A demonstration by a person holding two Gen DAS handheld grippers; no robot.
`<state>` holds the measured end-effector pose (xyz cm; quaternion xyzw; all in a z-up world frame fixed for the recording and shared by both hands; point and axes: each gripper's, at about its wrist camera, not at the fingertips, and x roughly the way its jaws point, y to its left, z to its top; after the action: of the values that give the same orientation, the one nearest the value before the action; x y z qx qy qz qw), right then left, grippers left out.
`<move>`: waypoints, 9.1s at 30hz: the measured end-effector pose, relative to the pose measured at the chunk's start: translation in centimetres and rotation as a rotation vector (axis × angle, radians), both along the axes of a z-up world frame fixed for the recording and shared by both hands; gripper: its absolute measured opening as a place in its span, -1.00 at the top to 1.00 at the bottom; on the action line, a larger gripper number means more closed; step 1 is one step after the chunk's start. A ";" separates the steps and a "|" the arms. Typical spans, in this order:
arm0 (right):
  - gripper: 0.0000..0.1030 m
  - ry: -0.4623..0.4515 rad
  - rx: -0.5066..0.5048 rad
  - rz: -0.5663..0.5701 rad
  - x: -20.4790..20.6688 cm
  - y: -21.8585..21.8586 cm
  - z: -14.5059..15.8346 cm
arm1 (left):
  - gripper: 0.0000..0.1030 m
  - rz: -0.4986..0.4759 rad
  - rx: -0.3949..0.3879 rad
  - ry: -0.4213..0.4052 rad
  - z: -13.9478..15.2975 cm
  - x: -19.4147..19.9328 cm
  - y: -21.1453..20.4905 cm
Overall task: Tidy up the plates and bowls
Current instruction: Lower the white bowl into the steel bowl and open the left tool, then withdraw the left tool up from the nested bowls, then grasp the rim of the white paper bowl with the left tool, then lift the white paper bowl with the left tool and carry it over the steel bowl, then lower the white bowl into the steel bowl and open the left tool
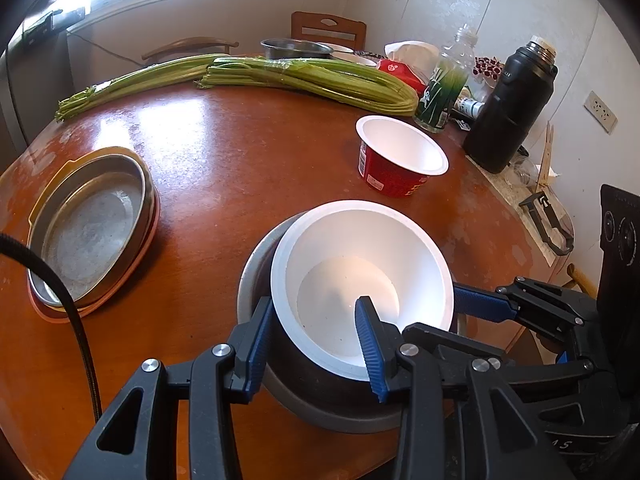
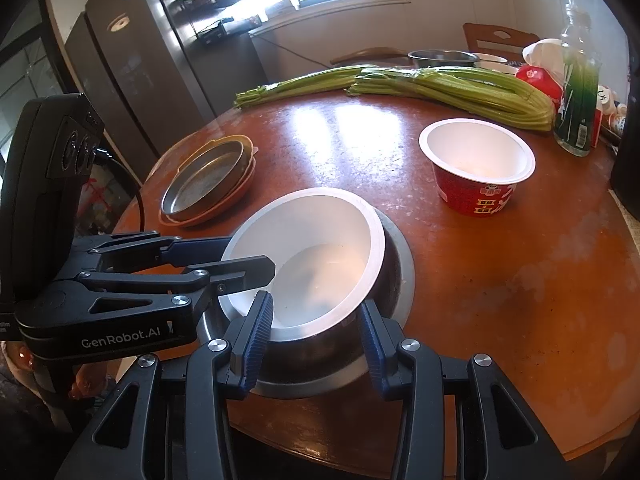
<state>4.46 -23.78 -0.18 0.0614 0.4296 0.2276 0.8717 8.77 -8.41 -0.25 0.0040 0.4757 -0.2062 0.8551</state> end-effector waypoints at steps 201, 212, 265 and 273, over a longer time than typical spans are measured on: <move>0.07 -0.143 -0.060 -0.023 7.7 1.3 7.6 | 0.08 0.039 -0.060 -0.093 8.4 7.9 -0.9; 0.07 -0.185 -0.061 -0.021 4.8 1.3 8.8 | 0.08 0.034 -0.055 -0.145 9.9 4.7 -1.0; 0.07 -0.068 -0.073 0.029 0.2 0.7 4.1 | 0.07 0.015 -0.028 -0.033 4.6 1.0 -1.6; 0.07 -0.040 -0.075 0.025 0.7 0.6 3.3 | 0.07 0.005 -0.020 -0.013 3.7 1.2 -2.0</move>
<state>5.12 -23.21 3.08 0.0185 0.4209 0.2236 0.8789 10.00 -10.45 3.47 -0.0042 0.4680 -0.2087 0.8587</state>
